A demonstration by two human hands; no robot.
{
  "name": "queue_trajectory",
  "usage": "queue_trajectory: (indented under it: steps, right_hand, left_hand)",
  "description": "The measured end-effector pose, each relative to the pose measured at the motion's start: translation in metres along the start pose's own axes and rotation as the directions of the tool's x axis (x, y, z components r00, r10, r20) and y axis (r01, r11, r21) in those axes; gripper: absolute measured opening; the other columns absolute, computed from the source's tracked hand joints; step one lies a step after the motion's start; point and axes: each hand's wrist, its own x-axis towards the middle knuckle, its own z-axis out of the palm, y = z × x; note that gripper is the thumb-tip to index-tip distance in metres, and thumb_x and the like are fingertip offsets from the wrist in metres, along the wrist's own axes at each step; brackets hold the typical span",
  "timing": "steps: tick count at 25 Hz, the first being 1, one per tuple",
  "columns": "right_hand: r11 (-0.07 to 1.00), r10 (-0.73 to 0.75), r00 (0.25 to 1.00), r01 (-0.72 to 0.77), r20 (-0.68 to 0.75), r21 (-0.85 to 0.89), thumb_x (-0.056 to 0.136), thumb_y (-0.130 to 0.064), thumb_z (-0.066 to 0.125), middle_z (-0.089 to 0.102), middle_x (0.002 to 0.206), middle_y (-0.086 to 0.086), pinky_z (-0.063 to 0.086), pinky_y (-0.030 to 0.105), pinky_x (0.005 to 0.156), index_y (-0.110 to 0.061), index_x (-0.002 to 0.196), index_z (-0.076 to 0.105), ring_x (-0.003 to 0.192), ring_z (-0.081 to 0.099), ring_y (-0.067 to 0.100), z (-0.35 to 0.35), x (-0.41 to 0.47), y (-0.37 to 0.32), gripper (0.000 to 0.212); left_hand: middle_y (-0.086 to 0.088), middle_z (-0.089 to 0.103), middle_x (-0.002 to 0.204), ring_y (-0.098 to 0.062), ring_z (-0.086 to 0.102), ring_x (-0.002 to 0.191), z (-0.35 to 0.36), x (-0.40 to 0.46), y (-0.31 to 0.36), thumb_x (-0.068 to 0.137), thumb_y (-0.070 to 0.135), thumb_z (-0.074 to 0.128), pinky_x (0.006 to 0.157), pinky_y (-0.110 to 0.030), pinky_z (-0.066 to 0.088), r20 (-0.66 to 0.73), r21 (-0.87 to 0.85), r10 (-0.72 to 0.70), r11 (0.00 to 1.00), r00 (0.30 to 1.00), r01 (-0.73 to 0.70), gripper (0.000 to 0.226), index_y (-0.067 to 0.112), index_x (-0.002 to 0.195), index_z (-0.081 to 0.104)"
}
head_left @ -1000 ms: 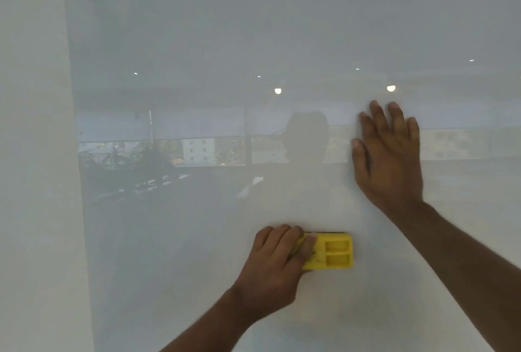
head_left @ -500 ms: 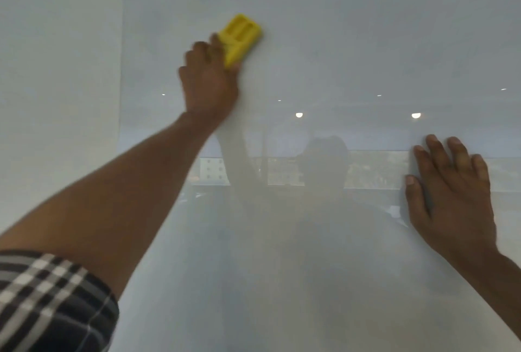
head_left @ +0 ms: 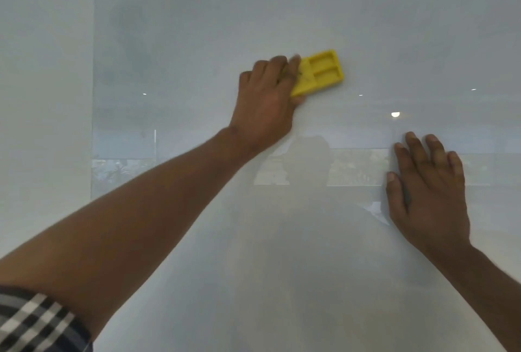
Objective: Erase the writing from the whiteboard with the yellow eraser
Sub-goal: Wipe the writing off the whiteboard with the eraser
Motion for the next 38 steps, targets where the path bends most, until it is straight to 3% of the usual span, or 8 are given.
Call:
queue_trajectory:
  steps: [2, 6, 8, 12, 17, 25, 34, 38]
  right_hand:
    - [1.0, 0.001, 1.0, -0.001, 0.009, 0.011, 0.105, -0.034, 0.034, 0.041, 0.163, 0.015, 0.021, 0.056, 0.125, -0.004, 0.149, 0.049, 0.154, 0.031, 0.038, -0.001, 0.0, 0.001, 0.056]
    - [1.0, 0.004, 1.0, -0.004, 0.021, 0.013, 0.105, -0.035, 0.033, 0.038, 0.165, 0.012, 0.018, 0.054, 0.127, -0.006, 0.151, 0.046, 0.156, 0.027, 0.034, -0.001, 0.0, 0.001, 0.056]
    - [1.0, 0.009, 1.0, -0.01, 0.023, 0.014, 0.105, -0.035, 0.033, 0.037, 0.166, 0.011, 0.016, 0.052, 0.128, -0.008, 0.153, 0.045, 0.157, 0.026, 0.033, -0.001, 0.0, 0.0, 0.056]
    - [1.0, 0.006, 1.0, -0.006, 0.025, 0.01, 0.105, -0.034, 0.034, 0.037, 0.166, 0.01, 0.016, 0.053, 0.128, -0.008, 0.152, 0.046, 0.157, 0.026, 0.034, -0.001, -0.001, -0.001, 0.056]
    - [1.0, 0.007, 1.0, -0.008, 0.01, 0.012, 0.104, -0.034, 0.035, 0.04, 0.164, 0.012, 0.021, 0.056, 0.127, -0.006, 0.15, 0.05, 0.155, 0.03, 0.036, -0.002, 0.001, -0.002, 0.056]
    - [1.0, -0.003, 1.0, 0.003, 0.026, 0.023, 0.103, -0.035, 0.034, 0.042, 0.163, 0.011, 0.023, 0.056, 0.125, -0.006, 0.149, 0.052, 0.155, 0.033, 0.035, -0.003, 0.002, -0.003, 0.058]
    - [0.999, -0.015, 1.0, 0.015, 0.0, 0.028, 0.101, -0.034, 0.032, 0.048, 0.155, 0.025, 0.032, 0.068, 0.114, 0.006, 0.141, 0.057, 0.144, 0.042, 0.051, -0.001, 0.003, -0.003, 0.062]
    - [0.999, 0.0, 1.0, 0.0, 0.002, 0.037, 0.106, -0.04, 0.024, 0.037, 0.164, 0.021, 0.029, 0.073, 0.117, 0.002, 0.149, 0.048, 0.153, 0.029, 0.046, 0.013, -0.002, 0.008, 0.065]
  left_hand:
    - [-0.02, 0.05, 0.146, -0.042, 0.052, 0.122, -0.005, 0.006, -0.011, 0.102, 0.042, 0.051, 0.091, -0.047, 0.04, 0.022, 0.063, 0.116, 0.991, 0.993, -0.117, 0.065, 0.006, 0.155, 0.038]
    - [-0.02, 0.044, 0.147, -0.042, 0.045, 0.129, -0.015, 0.059, -0.061, 0.103, 0.042, 0.046, 0.098, -0.05, 0.041, -0.034, 0.151, -0.404, 0.902, 0.914, 0.404, 0.066, 0.008, 0.157, 0.029]
    - [-0.019, 0.044, 0.145, -0.042, 0.044, 0.129, -0.02, 0.067, -0.066, 0.102, 0.04, 0.05, 0.098, -0.051, 0.042, -0.032, 0.116, -0.475, 0.872, 0.879, 0.475, 0.066, 0.007, 0.156, 0.03]
    - [-0.021, 0.051, 0.144, -0.043, 0.051, 0.123, -0.011, 0.021, -0.019, 0.099, 0.037, 0.053, 0.092, -0.049, 0.042, 0.037, 0.023, -0.103, 0.994, 0.994, 0.102, 0.064, 0.005, 0.154, 0.04]
    - [-0.018, 0.06, 0.135, -0.039, 0.058, 0.114, 0.006, 0.004, 0.039, 0.097, 0.042, 0.06, 0.087, -0.045, 0.043, 0.061, -0.059, 0.36, 0.933, 0.931, -0.356, 0.063, 0.006, 0.148, 0.05]
    - [-0.013, 0.047, 0.146, -0.037, 0.045, 0.132, -0.013, 0.114, -0.025, 0.099, 0.046, 0.052, 0.102, -0.046, 0.04, 0.0, 0.019, -0.21, 0.977, 0.978, 0.21, 0.068, 0.016, 0.157, 0.034]
    - [-0.028, 0.048, 0.141, -0.047, 0.045, 0.133, -0.062, 0.015, -0.236, 0.099, 0.043, 0.057, 0.109, -0.054, 0.043, -0.074, 0.088, -0.724, 0.681, 0.686, 0.727, 0.068, 0.007, 0.152, 0.036]
    - [-0.029, 0.049, 0.139, -0.049, 0.046, 0.131, -0.064, -0.021, -0.262, 0.099, 0.044, 0.057, 0.107, -0.057, 0.044, -0.047, 0.084, -0.795, 0.601, 0.605, 0.795, 0.069, 0.008, 0.153, 0.035]
